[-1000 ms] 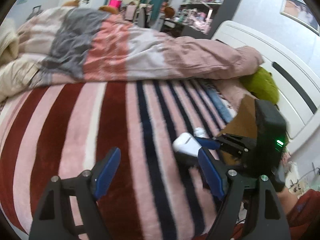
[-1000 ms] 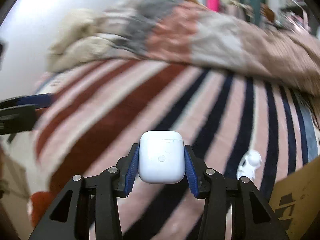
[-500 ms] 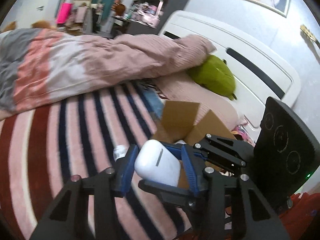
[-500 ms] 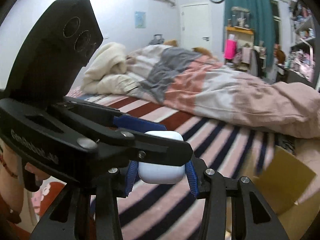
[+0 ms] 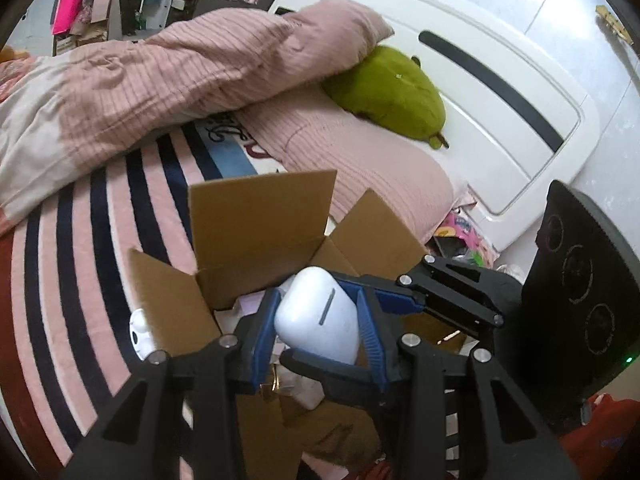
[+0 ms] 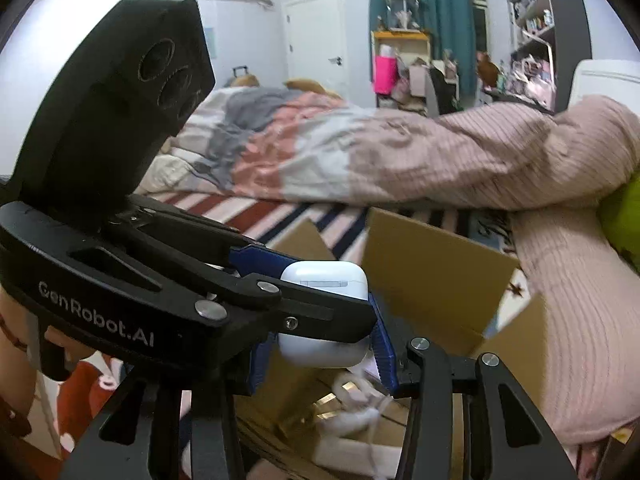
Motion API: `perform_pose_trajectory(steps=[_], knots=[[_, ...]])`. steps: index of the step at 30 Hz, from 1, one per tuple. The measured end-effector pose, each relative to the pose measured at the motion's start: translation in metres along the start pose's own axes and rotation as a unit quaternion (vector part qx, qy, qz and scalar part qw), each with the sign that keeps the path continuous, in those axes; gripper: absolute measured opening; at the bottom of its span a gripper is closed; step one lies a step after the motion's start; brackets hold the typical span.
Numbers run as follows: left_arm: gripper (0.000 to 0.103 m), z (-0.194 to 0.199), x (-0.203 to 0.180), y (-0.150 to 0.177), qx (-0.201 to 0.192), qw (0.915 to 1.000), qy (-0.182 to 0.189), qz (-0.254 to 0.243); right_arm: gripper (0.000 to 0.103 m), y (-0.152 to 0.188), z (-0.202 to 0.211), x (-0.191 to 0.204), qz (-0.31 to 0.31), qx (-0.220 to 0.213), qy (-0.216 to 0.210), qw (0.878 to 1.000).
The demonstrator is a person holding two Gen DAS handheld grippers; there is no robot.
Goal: Organize rigid objects
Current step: 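Carry the earbud case into the cardboard box and release it, then move the right gripper to the white earbud holder and grasp it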
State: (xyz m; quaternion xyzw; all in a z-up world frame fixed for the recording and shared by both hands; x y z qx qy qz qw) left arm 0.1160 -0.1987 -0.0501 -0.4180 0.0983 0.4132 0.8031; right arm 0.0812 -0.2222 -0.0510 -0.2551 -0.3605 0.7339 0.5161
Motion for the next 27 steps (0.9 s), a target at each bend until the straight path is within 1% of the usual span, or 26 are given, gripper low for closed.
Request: perform_pose_trajectory(steps=[1,2,3,5,6,8,10,12,15,16,17,21,22,25,27], knots=[[0.039,-0.002,0.000,0.001,0.004,0.9999,-0.011,-0.001,0.039,0.002,0.000,-0.002,-0.003,0.005,0.002,1.000],[0.045,0.000,0.000,0.001,0.002,0.9999,-0.016,-0.002,0.039,0.003,-0.002,-0.004,-0.010,0.009,0.004,1.000],[0.048,0.001,-0.001,0.001,0.000,0.9999,-0.017,-0.003,0.039,0.004,-0.003,-0.007,-0.017,0.014,0.007,1.000],[0.058,0.011,0.000,0.002,-0.011,0.9998,-0.015,-0.001,0.040,0.004,-0.004,-0.010,-0.020,0.015,0.011,1.000],[0.060,0.016,0.001,0.002,-0.018,0.9997,-0.017,0.001,0.041,0.003,-0.002,-0.010,-0.021,0.014,0.013,1.000],[0.064,0.035,0.006,0.005,-0.036,0.9990,-0.026,0.006,0.048,0.001,0.001,-0.007,-0.022,0.009,0.015,1.000],[0.064,0.052,0.011,0.009,-0.053,0.9979,-0.036,0.010,0.049,-0.004,0.005,-0.002,-0.021,0.004,0.014,1.000],[0.064,0.073,0.016,0.015,-0.072,0.9958,-0.054,0.014,0.049,-0.007,0.009,0.007,-0.016,0.000,0.011,1.000],[0.068,0.107,0.028,0.029,-0.102,0.9906,-0.088,0.020,0.049,-0.015,0.012,0.029,-0.004,-0.005,-0.004,1.000],[0.072,0.119,0.034,0.035,-0.114,0.9882,-0.100,0.025,0.049,-0.018,0.012,0.040,0.001,-0.006,-0.011,1.000],[0.073,0.131,0.041,0.041,-0.126,0.9852,-0.113,0.031,0.049,-0.021,0.011,0.050,0.007,-0.006,-0.018,1.000],[0.073,0.170,0.070,0.069,-0.159,0.9723,-0.162,0.053,0.049,-0.033,0.003,0.098,0.039,-0.009,-0.042,0.998],[0.073,0.181,0.080,0.079,-0.166,0.9679,-0.178,0.060,0.049,-0.036,-0.001,0.111,0.047,-0.006,-0.048,0.998],[0.074,0.199,0.105,0.103,-0.181,0.9598,-0.202,0.074,0.049,-0.034,-0.022,0.149,0.070,0.015,-0.061,0.996],[0.074,0.205,0.129,0.122,-0.182,0.9546,-0.215,0.096,0.049,-0.026,-0.040,0.168,0.087,0.037,-0.055,0.994]])
Point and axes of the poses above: each gripper's, at about its wrist camera, not at the fingertips, and z roughly against the way its jaws point, x to its left, y to its underside, the point moved 6 cm from there along -z, roughly the way its jaws point, and after that the axes turned 10 degrees about y, right-handed, at the moved point
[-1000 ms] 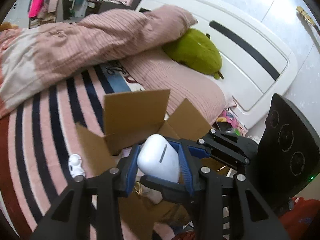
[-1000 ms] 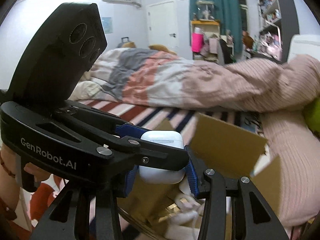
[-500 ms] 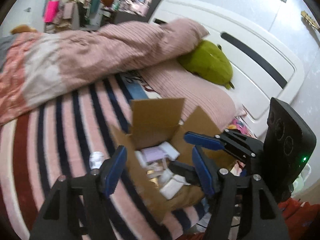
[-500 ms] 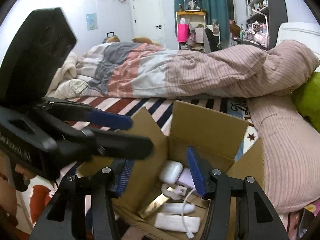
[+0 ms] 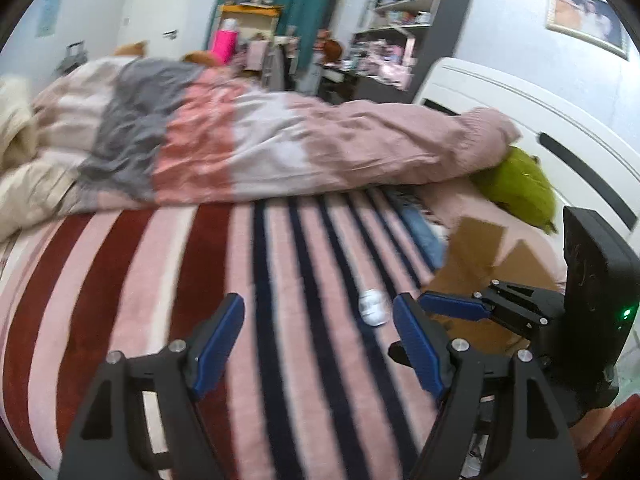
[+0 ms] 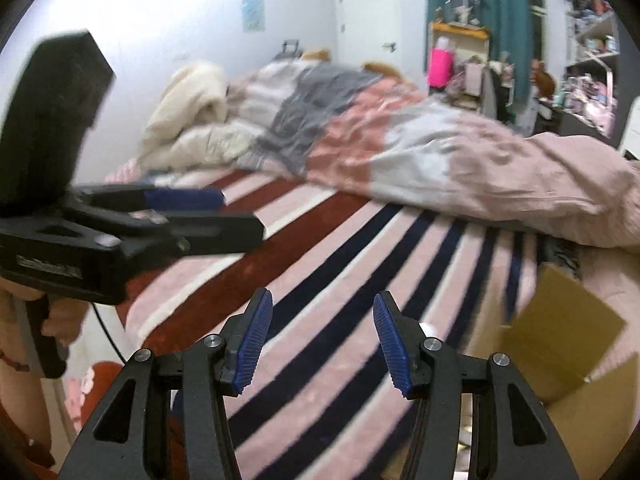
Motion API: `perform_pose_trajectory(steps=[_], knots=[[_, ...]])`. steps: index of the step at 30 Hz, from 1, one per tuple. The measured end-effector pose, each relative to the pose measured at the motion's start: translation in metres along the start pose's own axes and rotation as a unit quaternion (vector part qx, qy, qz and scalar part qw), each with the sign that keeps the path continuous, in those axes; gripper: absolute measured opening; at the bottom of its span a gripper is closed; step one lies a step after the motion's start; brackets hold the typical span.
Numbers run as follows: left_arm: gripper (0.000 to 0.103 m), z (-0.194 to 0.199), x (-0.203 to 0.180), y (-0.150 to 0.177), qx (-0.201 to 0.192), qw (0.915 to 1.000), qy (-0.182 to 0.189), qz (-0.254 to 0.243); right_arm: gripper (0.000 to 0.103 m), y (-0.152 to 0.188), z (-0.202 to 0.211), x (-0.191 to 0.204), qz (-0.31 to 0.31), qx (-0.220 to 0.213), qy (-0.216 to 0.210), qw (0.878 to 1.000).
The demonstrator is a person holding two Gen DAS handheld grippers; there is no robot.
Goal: Organize rigid objects
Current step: 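Move the right gripper to the white earbud holder and grasp it, then carry the earbud holder into the cardboard box and release it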
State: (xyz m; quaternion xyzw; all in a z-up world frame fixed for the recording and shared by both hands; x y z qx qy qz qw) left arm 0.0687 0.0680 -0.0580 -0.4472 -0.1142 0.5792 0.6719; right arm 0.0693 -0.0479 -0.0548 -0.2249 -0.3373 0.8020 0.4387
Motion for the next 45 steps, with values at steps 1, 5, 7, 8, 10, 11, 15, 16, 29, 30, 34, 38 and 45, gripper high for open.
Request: perform_pose_trajectory(steps=[1,5,7,8,10,11,15,16,29,30,34,38,45], knots=[[0.074,-0.002,0.013,0.007,0.006,0.9999,-0.006,0.011,0.049,0.004,-0.013,0.008,0.006,0.014,0.002,1.000],[0.074,-0.013,0.046,0.029,0.022,0.9991,-0.012,0.035,0.049,0.018,-0.054,0.024,0.027,0.052,0.038,0.998],[0.074,-0.019,0.058,0.037,0.027,0.9985,-0.008,0.046,0.049,0.022,-0.069,0.023,0.056,0.047,0.105,0.992],[0.074,-0.022,0.062,0.040,0.030,0.9982,-0.006,0.051,0.049,0.025,-0.075,0.020,0.059,0.051,0.119,0.990],[0.074,-0.028,0.069,0.046,0.037,0.9978,-0.005,0.056,0.049,0.032,-0.091,0.013,0.044,0.075,0.112,0.990],[0.074,-0.031,0.072,0.048,0.039,0.9976,-0.006,0.058,0.049,0.035,-0.098,0.008,0.034,0.087,0.113,0.989],[0.074,-0.039,0.081,0.053,0.046,0.9969,-0.005,0.063,0.049,0.048,-0.122,-0.025,-0.008,0.122,0.171,0.978],[0.074,-0.041,0.084,0.055,0.047,0.9967,-0.004,0.066,0.049,0.050,-0.124,-0.029,-0.017,0.127,0.180,0.975],[0.074,-0.041,0.091,0.060,0.051,0.9958,-0.005,0.076,0.041,0.068,-0.154,-0.082,-0.152,0.129,0.229,0.953],[0.074,-0.040,0.090,0.060,0.051,0.9957,-0.005,0.077,0.034,0.066,-0.153,-0.081,-0.155,0.116,0.223,0.955],[0.074,-0.035,0.083,0.054,0.052,0.9962,-0.011,0.069,0.027,0.059,-0.153,-0.062,-0.134,0.104,0.175,0.970],[0.074,-0.029,0.065,0.043,0.047,0.9973,0.004,0.057,0.027,0.045,-0.134,-0.030,-0.100,0.076,0.096,0.987],[0.074,-0.022,0.019,0.025,0.038,0.9959,0.067,0.047,0.027,0.012,-0.062,0.034,-0.002,0.000,-0.032,0.999]])
Point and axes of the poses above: each gripper's, at about its wrist camera, not at the fingertips, and z roughly against the way its jaws point, x to its left, y to its underside, the point moved 6 cm from there along -z, roughly the way its jaws point, and after that the axes turned 10 degrees about y, right-handed, at the moved point
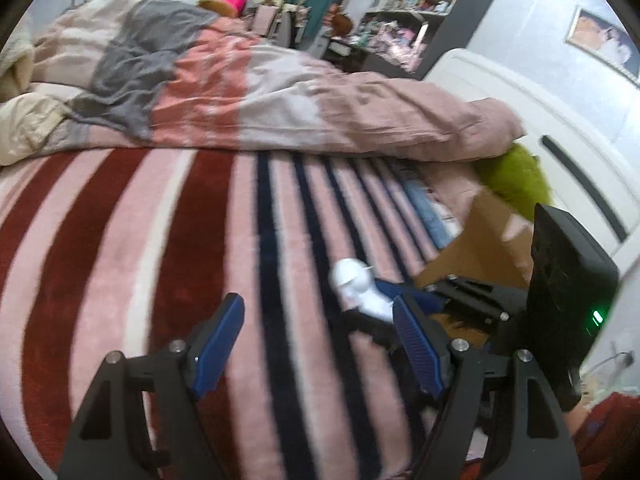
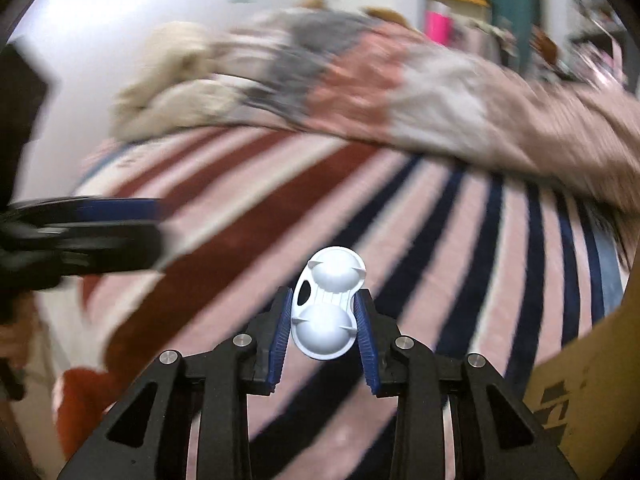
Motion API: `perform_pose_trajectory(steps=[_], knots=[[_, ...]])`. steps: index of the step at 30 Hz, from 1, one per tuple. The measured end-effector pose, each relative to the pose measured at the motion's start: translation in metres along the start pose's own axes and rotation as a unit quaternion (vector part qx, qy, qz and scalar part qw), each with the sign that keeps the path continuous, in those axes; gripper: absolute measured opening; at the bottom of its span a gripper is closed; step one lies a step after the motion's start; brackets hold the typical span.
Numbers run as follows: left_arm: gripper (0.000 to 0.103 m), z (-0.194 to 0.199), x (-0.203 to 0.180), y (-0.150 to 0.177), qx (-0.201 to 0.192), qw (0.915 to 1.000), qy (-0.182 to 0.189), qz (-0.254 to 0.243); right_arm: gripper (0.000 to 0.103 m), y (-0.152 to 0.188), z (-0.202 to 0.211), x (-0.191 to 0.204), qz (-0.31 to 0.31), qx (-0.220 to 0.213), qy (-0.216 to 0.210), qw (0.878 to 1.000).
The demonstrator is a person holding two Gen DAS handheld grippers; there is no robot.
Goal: Organize rigid objects
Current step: 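Carry the earbud holder into the cardboard box and release it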
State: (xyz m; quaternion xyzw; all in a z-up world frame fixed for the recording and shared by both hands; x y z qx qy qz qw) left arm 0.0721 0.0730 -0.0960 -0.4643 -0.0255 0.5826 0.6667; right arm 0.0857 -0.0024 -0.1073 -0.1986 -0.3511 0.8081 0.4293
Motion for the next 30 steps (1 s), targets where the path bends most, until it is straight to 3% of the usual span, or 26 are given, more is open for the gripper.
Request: perform_pose_trajectory(steps=[3,5,11,22,30], knots=[[0.069,0.001,-0.024,-0.008,-0.005,0.9991,0.041,-0.003,0.027,-0.010,0.029,0.011,0.024,-0.034,-0.026,0.999],[0.054,0.000,-0.041,-0.016,-0.005,0.9979,0.064,-0.005,0.027,-0.015,0.048,0.013,0.038,-0.055,-0.032,0.997],[0.031,-0.016,-0.093,-0.033,0.005,0.9953,0.087,-0.042,0.027,-0.020,0.082,-0.016,0.030,-0.093,-0.014,0.995],[0.025,-0.090,-0.182,-0.051,0.065,0.9852,0.110,-0.115,0.027,0.002,0.120,-0.112,-0.036,-0.103,0.038,0.993],[0.025,-0.142,-0.217,-0.045,0.115,0.9761,0.121,-0.138,0.027,0.030,0.127,-0.170,-0.077,-0.063,0.083,0.992]])
Point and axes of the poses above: each gripper's, at about its wrist camera, not at the fingertips, and z roughly against the way its jaws point, x to its left, y to its underside, the point moved 6 cm from there along -z, roughly the way its jaws point, and after that the axes turned 10 degrees about y, right-handed, at the moved point
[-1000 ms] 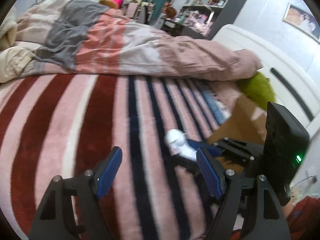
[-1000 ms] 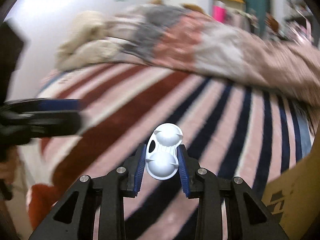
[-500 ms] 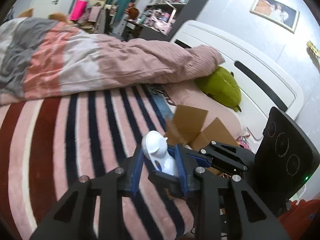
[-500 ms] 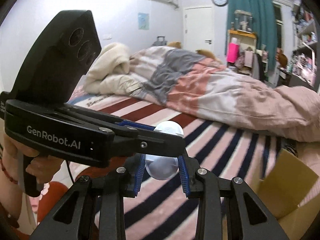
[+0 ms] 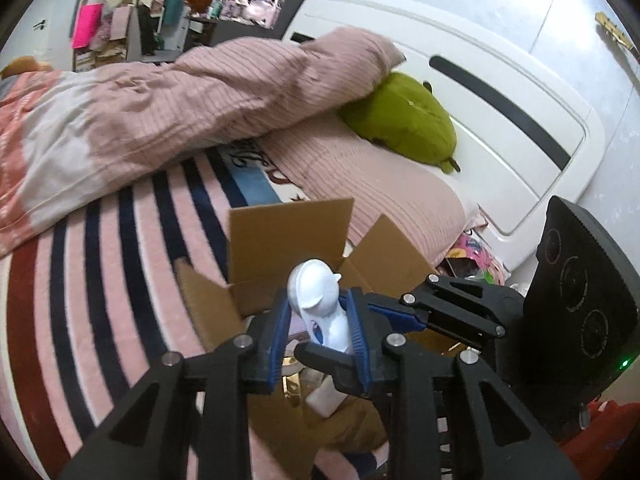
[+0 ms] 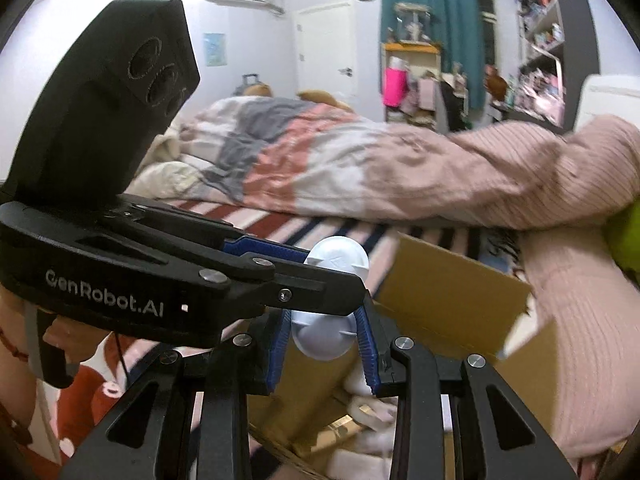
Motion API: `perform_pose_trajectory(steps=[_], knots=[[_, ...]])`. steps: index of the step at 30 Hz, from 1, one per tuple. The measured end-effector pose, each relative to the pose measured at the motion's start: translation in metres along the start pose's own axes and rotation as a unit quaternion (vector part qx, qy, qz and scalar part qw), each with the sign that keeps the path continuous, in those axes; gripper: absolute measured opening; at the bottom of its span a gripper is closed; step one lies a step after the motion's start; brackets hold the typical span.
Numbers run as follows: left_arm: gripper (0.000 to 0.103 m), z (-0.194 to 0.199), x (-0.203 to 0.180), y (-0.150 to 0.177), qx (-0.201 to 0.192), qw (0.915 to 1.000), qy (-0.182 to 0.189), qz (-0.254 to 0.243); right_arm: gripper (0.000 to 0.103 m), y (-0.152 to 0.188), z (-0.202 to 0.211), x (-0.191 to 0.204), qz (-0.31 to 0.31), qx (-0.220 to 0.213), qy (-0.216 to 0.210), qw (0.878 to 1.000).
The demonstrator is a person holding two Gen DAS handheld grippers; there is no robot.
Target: Organize rigid objects
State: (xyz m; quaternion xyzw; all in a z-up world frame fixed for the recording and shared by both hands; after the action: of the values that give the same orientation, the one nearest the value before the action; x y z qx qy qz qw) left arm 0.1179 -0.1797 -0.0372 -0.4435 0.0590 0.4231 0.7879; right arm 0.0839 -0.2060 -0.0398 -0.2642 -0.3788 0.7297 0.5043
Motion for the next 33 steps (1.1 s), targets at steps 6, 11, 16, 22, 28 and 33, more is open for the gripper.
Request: perform_pose_trajectory(steps=[6,11,16,22,28,33], knots=[[0.038,-0.020,-0.001,0.001,0.024,0.9996,-0.016,-0.003,0.027,0.013,-0.005,-0.021,-0.018,0.033,0.012,0.999],[0.062,-0.005,0.001,0.003,0.007,0.9988,-0.048,-0.009,0.044,0.016,-0.001,-0.021,-0.020,0.036,0.016,0.999],[0.074,0.030,0.006,0.007,-0.039,0.9945,-0.096,-0.010,0.052,0.011,0.010,-0.020,-0.030,0.023,0.014,0.999],[0.085,0.089,0.013,0.020,-0.118,0.9775,-0.174,0.003,0.086,-0.005,0.033,-0.013,-0.026,-0.029,0.028,0.999],[0.090,0.138,0.020,0.041,-0.173,0.9602,-0.219,0.017,0.099,-0.019,0.061,0.004,-0.022,-0.083,0.015,0.996],[0.090,0.157,0.030,0.053,-0.187,0.9524,-0.239,0.030,0.099,-0.024,0.070,0.017,-0.025,-0.096,-0.001,0.995]])
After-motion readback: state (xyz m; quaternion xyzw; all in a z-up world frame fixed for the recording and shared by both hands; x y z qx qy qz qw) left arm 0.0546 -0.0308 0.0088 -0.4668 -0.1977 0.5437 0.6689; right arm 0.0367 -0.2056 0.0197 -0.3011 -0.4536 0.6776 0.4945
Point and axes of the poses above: each gripper's, at about its wrist camera, not at the fingertips, and z roughly against the way its jaws point, x to its left, y to its underside, the point moved 6 cm from there along -z, roughly the way its jaws point, and after that the axes turned 10 degrees about y, right-handed, at the moved point
